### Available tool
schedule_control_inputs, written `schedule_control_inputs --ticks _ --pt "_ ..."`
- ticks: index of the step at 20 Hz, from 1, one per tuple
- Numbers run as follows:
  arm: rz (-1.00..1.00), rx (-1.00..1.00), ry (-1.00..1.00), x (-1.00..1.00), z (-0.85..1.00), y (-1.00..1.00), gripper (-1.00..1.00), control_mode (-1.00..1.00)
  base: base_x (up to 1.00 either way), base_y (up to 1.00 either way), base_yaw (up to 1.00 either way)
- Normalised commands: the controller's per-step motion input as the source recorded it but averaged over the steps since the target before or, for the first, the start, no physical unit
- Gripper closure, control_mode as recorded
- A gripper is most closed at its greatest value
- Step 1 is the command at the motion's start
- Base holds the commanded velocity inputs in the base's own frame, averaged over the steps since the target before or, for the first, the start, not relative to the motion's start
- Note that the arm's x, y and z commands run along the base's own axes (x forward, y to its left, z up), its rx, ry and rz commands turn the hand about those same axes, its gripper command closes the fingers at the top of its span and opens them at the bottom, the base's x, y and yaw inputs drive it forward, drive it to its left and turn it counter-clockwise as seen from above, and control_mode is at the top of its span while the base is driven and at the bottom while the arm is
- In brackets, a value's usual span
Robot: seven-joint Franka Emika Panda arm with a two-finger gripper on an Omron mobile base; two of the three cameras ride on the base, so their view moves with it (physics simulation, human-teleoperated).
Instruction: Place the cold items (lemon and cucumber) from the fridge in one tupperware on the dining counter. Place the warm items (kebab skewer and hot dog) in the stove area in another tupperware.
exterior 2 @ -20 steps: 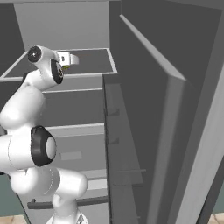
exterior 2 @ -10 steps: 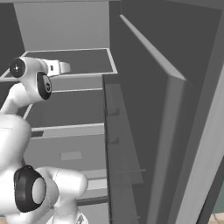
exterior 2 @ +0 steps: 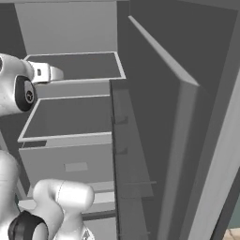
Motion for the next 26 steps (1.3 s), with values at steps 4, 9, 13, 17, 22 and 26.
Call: schedule_control_inputs --ticks 4,9,13,17,22,26 --pt "0.00 0.18 0.00 -1.00 0.00 -0.10 1.00 -1.00 0.00 0.00 0.00" --pt "0.00 0.22 0.00 -1.00 0.12 -0.16 1.00 -1.00 0.00 0.00 0.00" --pt "0.00 0.11 0.05 -0.82 0.52 -0.02 1.00 -1.00 0.00 0.00 0.00" --pt "0.00 0.00 0.11 -0.49 0.46 -0.06 1.00 -1.00 0.00 0.00 0.00" --pt "0.00 -0.04 0.20 -0.51 0.13 -0.06 1.00 -1.00 0.00 0.00 0.00" --pt "0.00 0.00 0.10 -0.65 -0.01 -0.12 1.00 -1.00 0.00 0.00 0.00"
